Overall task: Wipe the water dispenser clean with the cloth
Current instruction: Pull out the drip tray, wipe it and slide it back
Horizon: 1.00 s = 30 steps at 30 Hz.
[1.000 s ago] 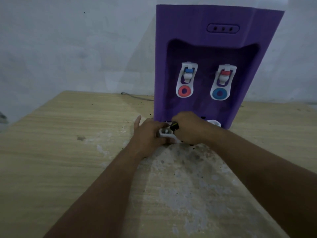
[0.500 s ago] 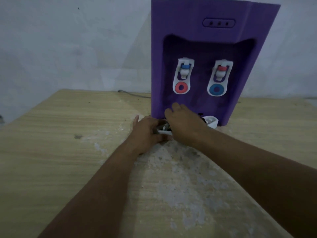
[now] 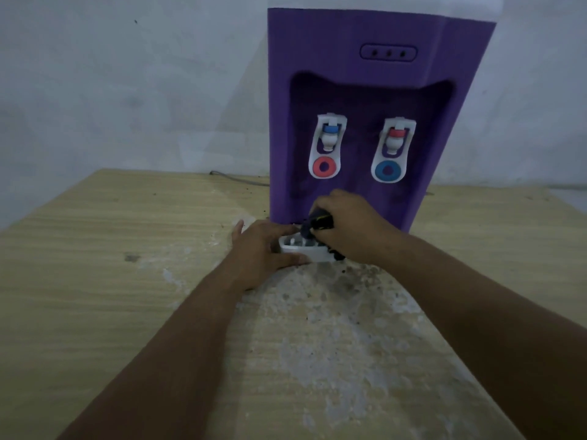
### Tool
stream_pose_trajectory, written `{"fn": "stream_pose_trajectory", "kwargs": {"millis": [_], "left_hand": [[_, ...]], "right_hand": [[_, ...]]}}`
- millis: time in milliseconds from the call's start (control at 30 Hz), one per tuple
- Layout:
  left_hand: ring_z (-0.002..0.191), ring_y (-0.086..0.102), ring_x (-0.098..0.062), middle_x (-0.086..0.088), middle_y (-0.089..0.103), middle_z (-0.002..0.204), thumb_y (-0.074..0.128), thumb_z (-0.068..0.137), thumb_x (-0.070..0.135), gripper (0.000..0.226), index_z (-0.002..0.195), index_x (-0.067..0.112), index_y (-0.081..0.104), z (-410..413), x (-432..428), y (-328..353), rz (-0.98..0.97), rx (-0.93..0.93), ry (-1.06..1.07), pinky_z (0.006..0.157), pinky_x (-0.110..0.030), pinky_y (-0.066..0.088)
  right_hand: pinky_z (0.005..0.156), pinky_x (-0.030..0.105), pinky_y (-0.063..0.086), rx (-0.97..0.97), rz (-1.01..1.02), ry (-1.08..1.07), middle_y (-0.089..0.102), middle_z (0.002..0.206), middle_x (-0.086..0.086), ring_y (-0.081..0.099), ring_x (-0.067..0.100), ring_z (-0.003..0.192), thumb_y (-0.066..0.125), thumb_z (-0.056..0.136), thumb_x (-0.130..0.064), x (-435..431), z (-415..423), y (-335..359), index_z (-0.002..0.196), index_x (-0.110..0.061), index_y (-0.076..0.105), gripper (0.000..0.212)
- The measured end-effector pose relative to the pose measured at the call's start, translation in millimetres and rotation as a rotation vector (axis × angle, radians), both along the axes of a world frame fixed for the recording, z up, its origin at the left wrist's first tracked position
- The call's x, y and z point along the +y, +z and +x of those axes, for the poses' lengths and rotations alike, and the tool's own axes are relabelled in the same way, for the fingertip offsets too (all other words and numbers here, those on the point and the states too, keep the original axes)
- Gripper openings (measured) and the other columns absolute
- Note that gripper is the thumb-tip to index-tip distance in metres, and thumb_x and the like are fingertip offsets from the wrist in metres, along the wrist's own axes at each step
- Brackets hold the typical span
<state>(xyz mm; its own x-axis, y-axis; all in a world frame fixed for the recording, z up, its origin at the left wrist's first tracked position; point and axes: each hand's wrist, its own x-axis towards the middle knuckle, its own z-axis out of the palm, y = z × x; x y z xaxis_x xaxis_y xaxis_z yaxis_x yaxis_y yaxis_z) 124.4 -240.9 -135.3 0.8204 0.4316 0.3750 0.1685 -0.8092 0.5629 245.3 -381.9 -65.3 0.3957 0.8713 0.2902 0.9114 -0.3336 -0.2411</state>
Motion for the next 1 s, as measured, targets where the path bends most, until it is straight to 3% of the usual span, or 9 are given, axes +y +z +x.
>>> {"fn": "stream_pose_trajectory", "kwargs": {"millis": [100,200,333,467,633,867,1000], "left_hand": [[0.110,0.050,0.004,0.024,0.067,0.103,0.069,0.070,0.064,0.044,0.111,0.047,0.065,1,1,-1,-0.010,-0.012,-0.021,0.114,-0.053,0.001],[0.105,0.053,0.007,0.024,0.069,0.100,0.073,0.074,0.059,0.035,0.106,0.049,0.065,2,3,-1,-0.021,-0.007,-0.033,0.114,-0.056,0.001],[0.101,0.052,0.009,0.024,0.069,0.098,0.074,0.074,0.057,0.030,0.102,0.050,0.064,2,2,-1,-0.038,-0.008,-0.029,0.114,-0.055,0.002],[0.110,0.053,0.004,0.023,0.068,0.103,0.074,0.073,0.058,0.040,0.111,0.047,0.065,2,4,-3,-0.007,-0.003,-0.009,0.114,-0.054,0.002],[0.110,0.049,0.004,0.019,0.068,0.106,0.076,0.072,0.055,0.042,0.112,0.045,0.065,1,3,-2,-0.015,-0.010,-0.002,0.115,-0.052,0.001],[0.100,0.052,0.003,0.023,0.065,0.086,0.076,0.074,0.052,0.020,0.087,0.048,0.060,0,2,0,-0.013,0.018,-0.005,0.114,-0.056,0.005],[0.099,0.056,0.003,0.025,0.064,0.078,0.075,0.075,0.051,0.017,0.080,0.049,0.059,0,3,0,-0.017,0.022,-0.004,0.114,-0.057,0.005]], "right_hand": [[0.073,0.026,0.038,-0.068,-0.210,0.073,0.042,0.096,0.001,0.048,0.018,0.088,0.063,0.088,-0.014,6,-5,3,0.100,-0.011,0.066,0.014],[0.069,0.029,0.035,-0.272,-0.390,0.088,0.042,0.097,0.005,0.042,0.019,0.090,0.058,0.089,-0.011,4,-7,25,0.095,-0.010,0.064,0.009],[0.066,0.032,0.033,-0.340,-0.322,0.013,0.035,0.098,0.005,0.036,0.019,0.093,0.056,0.086,-0.004,-3,-2,41,0.090,-0.012,0.056,0.009],[0.070,0.035,0.039,-0.310,-0.273,0.086,0.031,0.098,0.002,0.039,0.024,0.102,0.056,0.085,-0.003,2,-8,14,0.102,-0.012,0.060,0.019],[0.069,0.034,0.037,-0.288,-0.315,0.084,0.030,0.095,0.003,0.036,0.021,0.089,0.057,0.085,0.000,13,-9,6,0.097,-0.008,0.061,0.015],[0.066,0.033,0.035,-0.317,-0.440,0.156,0.038,0.087,0.005,0.041,0.021,0.083,0.055,0.092,-0.010,28,-24,11,0.082,-0.016,0.046,0.015],[0.058,0.029,0.040,-0.390,-0.591,0.210,0.053,0.089,0.005,0.054,0.023,0.082,0.054,0.090,-0.009,34,-21,23,0.087,-0.009,0.061,0.008]]}}
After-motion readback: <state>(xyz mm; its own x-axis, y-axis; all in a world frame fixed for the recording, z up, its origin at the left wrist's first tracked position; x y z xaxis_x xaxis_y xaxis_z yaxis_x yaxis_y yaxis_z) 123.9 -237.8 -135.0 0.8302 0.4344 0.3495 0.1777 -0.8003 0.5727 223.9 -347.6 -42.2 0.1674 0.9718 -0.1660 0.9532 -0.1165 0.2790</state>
